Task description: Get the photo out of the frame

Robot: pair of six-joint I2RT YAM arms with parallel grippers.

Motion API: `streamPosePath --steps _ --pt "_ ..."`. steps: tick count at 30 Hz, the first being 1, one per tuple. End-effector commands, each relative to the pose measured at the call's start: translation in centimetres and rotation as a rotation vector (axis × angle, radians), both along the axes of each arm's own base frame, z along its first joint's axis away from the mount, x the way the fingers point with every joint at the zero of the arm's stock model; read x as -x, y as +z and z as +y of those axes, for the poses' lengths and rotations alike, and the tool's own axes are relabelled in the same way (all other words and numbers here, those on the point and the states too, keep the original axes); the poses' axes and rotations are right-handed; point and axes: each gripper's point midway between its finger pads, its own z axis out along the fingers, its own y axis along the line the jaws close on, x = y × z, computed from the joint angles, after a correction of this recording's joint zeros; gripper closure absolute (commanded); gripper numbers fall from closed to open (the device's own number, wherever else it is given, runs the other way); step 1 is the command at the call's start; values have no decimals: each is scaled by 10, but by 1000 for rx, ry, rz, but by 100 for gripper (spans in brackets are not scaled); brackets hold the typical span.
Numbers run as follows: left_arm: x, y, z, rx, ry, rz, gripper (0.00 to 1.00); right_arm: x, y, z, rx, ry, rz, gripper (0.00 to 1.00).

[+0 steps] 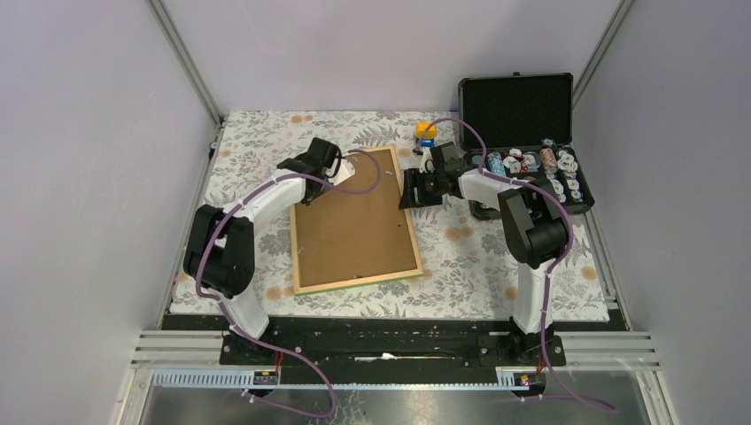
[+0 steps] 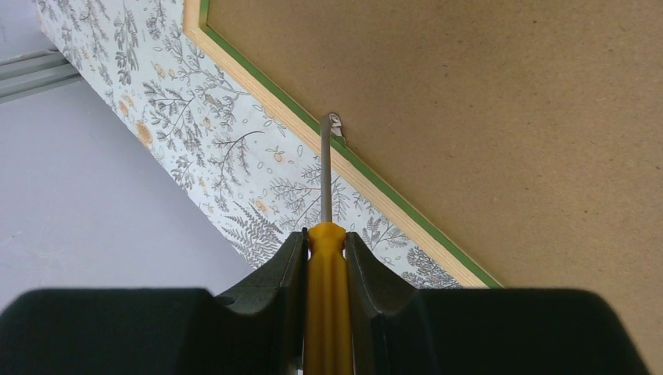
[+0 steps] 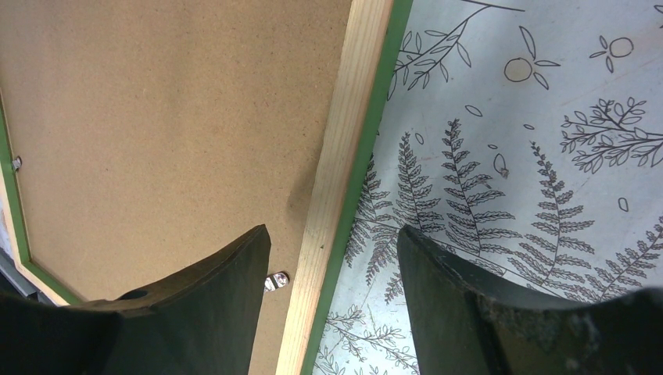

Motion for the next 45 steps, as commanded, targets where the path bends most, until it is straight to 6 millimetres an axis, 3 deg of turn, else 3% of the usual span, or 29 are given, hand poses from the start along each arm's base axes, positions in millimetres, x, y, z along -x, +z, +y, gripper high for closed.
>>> streamPosePath --steps 1,7,18,29,45 --pt "-23 21 7 -21 28 -85 100 9 -21 -7 33 1 56 32" --pt "-27 14 14 -57 19 -53 100 9 -21 -7 33 1 56 32" --pt "-2 -2 16 -119 -61 68 100 8 -22 -7 37 0 56 32" --pt "18 -5 -2 -99 -107 139 100 8 -23 -8 41 -1 56 32" --pt "30 -2 -26 31 -120 172 100 8 -22 -8 43 1 51 32"
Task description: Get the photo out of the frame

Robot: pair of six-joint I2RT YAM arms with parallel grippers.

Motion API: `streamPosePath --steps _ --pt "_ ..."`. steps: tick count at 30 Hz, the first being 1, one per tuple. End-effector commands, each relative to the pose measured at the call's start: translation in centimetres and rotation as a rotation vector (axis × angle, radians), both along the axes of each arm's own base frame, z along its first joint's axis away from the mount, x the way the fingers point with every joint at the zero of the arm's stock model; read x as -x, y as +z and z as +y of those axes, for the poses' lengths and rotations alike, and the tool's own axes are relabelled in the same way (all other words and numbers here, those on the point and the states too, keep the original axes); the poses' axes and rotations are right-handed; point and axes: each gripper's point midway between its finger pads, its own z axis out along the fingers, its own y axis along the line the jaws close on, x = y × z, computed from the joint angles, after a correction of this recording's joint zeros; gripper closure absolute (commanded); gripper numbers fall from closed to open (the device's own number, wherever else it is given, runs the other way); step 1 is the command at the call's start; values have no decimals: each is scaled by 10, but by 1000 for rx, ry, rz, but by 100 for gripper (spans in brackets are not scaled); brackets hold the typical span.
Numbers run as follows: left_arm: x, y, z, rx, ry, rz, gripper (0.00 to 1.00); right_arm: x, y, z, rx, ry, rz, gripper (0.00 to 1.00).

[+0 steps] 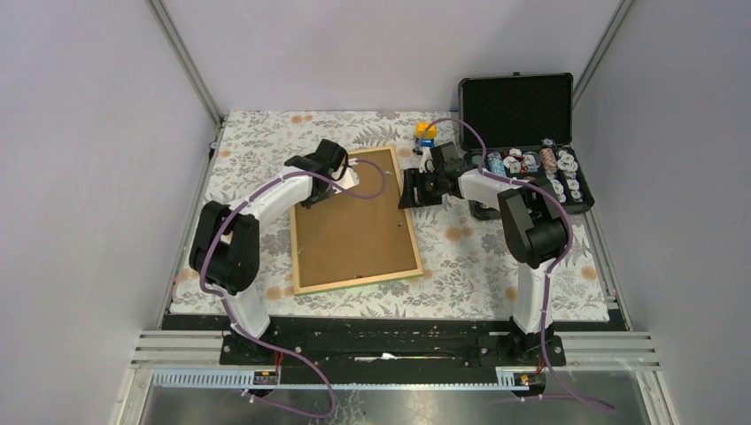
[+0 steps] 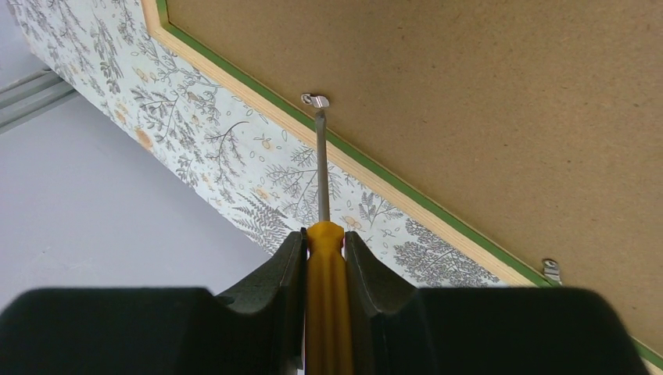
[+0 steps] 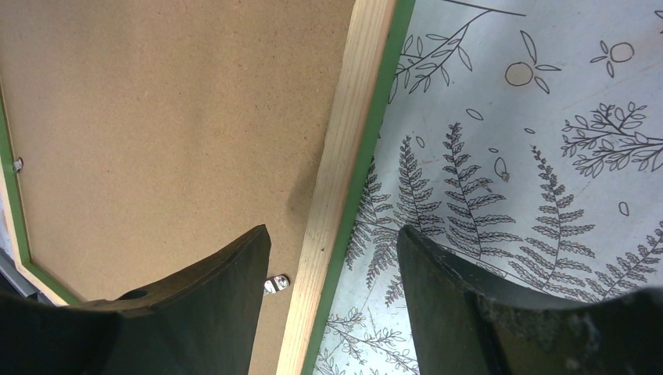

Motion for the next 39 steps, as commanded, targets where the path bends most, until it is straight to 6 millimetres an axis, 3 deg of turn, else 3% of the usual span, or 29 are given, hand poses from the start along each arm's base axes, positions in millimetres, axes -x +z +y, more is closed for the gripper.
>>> streamPosePath --steps 1,6,14,24,39 --pt "17 5 -23 140 -21 61 100 9 -22 -9 45 0 55 32" --pt "30 32 -32 233 -20 62 100 9 -21 -8 40 2 54 32" --pt "79 55 -34 357 -27 112 100 11 -15 -5 22 14 51 31" --pt "132 42 -1 295 27 96 100 12 -14 -5 18 14 54 31" --pt "143 35 -1 180 43 48 100 14 -19 -7 26 14 62 31"
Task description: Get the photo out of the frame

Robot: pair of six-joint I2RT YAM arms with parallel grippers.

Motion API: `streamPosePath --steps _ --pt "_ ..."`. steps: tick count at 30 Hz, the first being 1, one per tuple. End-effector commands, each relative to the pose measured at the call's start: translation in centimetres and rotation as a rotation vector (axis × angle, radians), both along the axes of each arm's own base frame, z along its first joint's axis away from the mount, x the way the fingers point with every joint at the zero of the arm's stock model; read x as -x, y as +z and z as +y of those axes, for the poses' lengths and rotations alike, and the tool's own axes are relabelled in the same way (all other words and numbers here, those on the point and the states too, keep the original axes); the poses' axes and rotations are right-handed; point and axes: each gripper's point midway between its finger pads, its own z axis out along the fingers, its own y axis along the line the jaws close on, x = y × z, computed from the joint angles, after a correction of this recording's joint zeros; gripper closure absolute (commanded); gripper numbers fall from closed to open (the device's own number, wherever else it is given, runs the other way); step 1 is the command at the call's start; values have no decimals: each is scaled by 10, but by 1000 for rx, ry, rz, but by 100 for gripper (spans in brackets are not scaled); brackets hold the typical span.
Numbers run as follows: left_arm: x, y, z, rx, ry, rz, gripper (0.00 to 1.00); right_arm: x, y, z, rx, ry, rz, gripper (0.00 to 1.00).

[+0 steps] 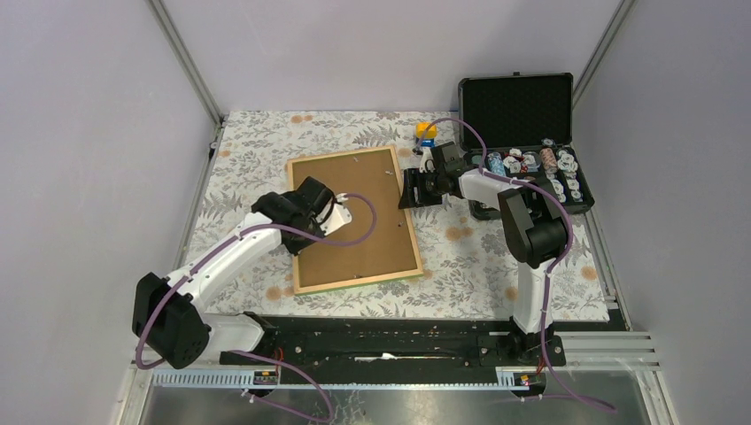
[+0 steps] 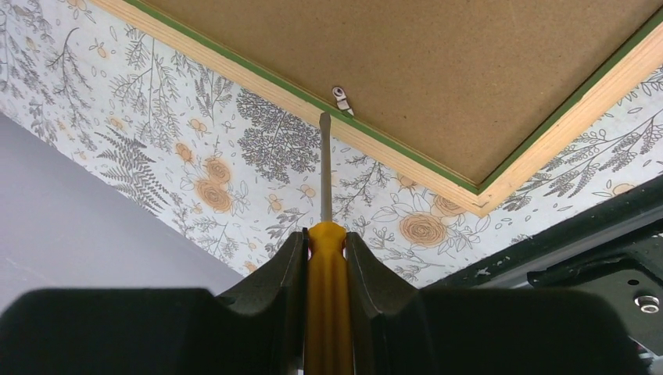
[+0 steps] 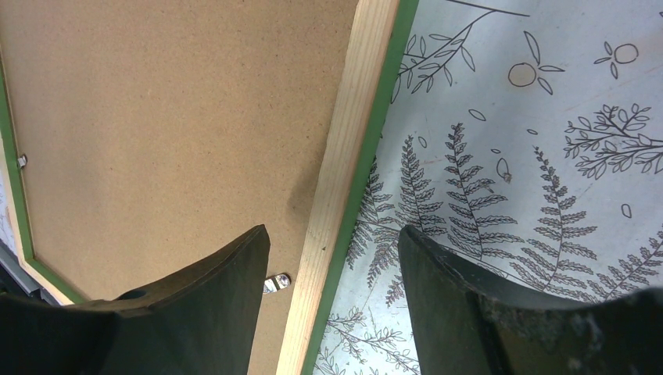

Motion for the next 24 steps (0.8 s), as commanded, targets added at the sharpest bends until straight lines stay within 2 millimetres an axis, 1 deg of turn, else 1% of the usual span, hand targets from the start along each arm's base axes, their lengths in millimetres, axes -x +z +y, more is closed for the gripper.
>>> streamPosePath --steps 1,4,10,18,24 --pt "-9 7 2 -19 39 -70 100 13 -20 -7 39 7 59 31" --pt "-12 6 1 -27 40 -81 100 13 -20 -8 39 7 57 31" --pt "-13 -5 -2 -34 29 -70 100 12 -20 -8 40 6 57 31" --pt "-17 -8 -10 -24 15 -61 100 12 -23 -7 41 7 63 31" --pt "-16 -17 -9 -54 6 -48 100 12 -23 -8 42 6 63 31"
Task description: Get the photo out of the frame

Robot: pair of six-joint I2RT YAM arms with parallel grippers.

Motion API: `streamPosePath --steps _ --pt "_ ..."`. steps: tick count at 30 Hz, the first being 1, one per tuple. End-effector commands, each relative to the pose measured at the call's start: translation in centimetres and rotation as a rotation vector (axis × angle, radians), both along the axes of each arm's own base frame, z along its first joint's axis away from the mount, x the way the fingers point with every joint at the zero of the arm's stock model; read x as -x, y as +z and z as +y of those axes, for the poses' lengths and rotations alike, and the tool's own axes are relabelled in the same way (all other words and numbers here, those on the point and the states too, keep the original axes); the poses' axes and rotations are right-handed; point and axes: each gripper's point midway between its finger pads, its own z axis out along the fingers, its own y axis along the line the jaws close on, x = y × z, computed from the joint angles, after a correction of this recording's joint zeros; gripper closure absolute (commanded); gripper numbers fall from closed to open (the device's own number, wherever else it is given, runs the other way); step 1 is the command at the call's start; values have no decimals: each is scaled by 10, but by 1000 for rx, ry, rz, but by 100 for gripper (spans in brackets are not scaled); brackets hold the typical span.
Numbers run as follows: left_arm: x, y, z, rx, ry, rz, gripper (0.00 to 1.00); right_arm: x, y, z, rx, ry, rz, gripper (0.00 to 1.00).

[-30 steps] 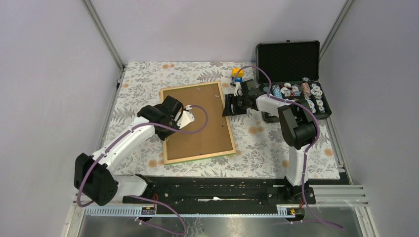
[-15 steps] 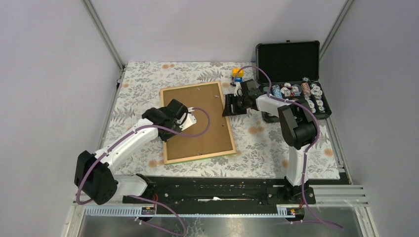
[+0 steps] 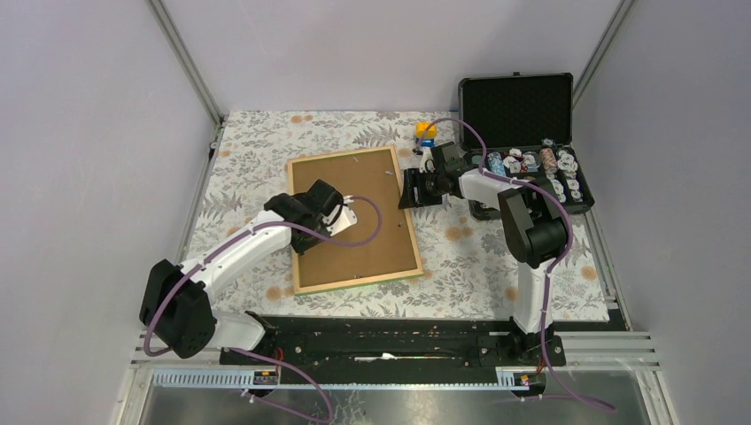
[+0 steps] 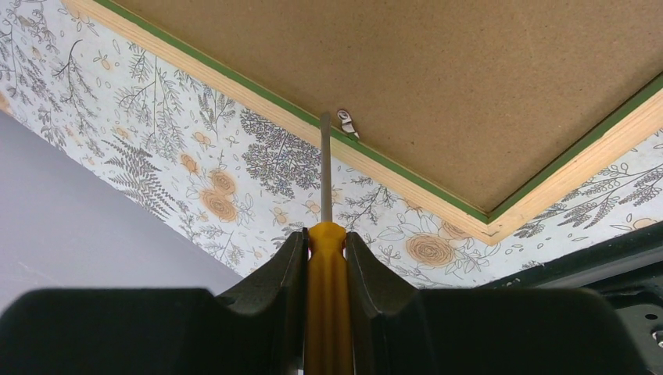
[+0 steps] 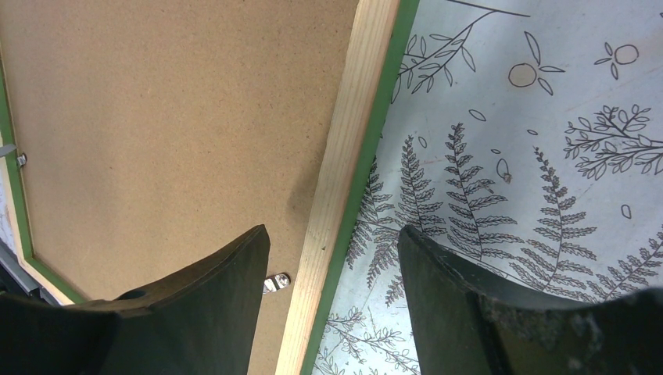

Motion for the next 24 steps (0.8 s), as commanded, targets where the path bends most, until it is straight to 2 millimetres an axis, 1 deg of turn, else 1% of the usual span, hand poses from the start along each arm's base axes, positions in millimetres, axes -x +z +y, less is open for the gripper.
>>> streamPosePath --steps 1,6,11,19,24 --pt "-7 -3 -1 -17 5 -31 100 12 -22 -7 40 4 63 31" --pt "-8 -7 4 -66 4 -35 100 13 -23 -8 42 3 66 31" --pt "-4 -7 10 -107 -11 -34 100 13 -24 -7 42 5 68 30" --pt "16 -14 3 -91 -40 48 100 12 -25 -8 44 3 67 30" --pt "23 -16 -5 -60 -55 79 100 12 -26 -8 46 3 67 30"
